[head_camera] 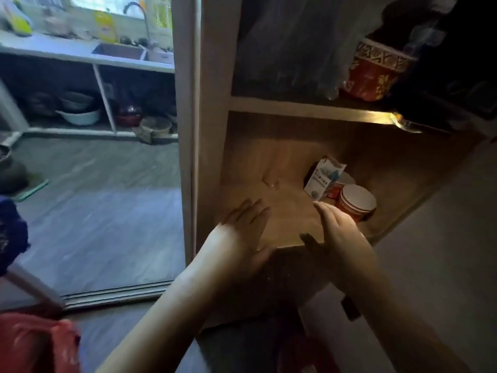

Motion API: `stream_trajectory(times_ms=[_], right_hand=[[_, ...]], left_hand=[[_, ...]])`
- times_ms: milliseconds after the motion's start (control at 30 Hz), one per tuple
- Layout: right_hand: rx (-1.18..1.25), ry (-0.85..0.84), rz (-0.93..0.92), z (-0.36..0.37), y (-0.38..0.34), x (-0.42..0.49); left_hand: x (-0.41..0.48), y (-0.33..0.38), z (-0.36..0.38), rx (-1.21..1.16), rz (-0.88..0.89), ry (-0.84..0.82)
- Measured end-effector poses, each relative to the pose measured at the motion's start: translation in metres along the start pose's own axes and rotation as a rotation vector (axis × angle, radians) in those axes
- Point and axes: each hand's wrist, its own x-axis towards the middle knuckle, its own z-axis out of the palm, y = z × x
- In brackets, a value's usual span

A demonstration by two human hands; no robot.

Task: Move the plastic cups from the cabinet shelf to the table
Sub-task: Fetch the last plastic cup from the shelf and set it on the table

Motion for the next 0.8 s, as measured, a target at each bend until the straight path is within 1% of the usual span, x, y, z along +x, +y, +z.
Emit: stream_trajectory(times_ms=[100,200,333,433,533,600,733,800], right_hand=[[-0.051,-0.091,-0.086,0.019,0.028,0.037],[-0.082,-0.154,-0.128,0.037,0.046,0.071],[-0.079,-0.13,-0.192,0.066,0.059,0.117],[-0.063,-0.111,-0.204,0.09,0.069,0.148],[-0.056,-0.132,-0.206,0.11,0.083,0.173],[-0.047,-0.146,-0.194,0.119,0.092,0.186],[0.018,-0.21,-0.093,0.125,0.106,0.204],[0.002,-0.241,-0.089,0.125,0.111,0.21]], left_hand=[[0.012,0.0,0.023,-0.052,-0.106,0.04],[0.017,-0.003,0.043,-0.054,-0.18,0.034],[0.034,-0.013,0.067,-0.016,-0.265,0.05],[0.053,-0.02,0.078,-0.07,-0.306,0.09],[0.069,-0.026,0.089,-0.092,-0.317,0.139],[0.08,-0.031,0.098,-0.096,-0.308,0.122],[0.104,-0.041,0.123,-0.106,-0.317,0.023],[0.121,-0.048,0.136,-0.113,-0.318,-0.018]])
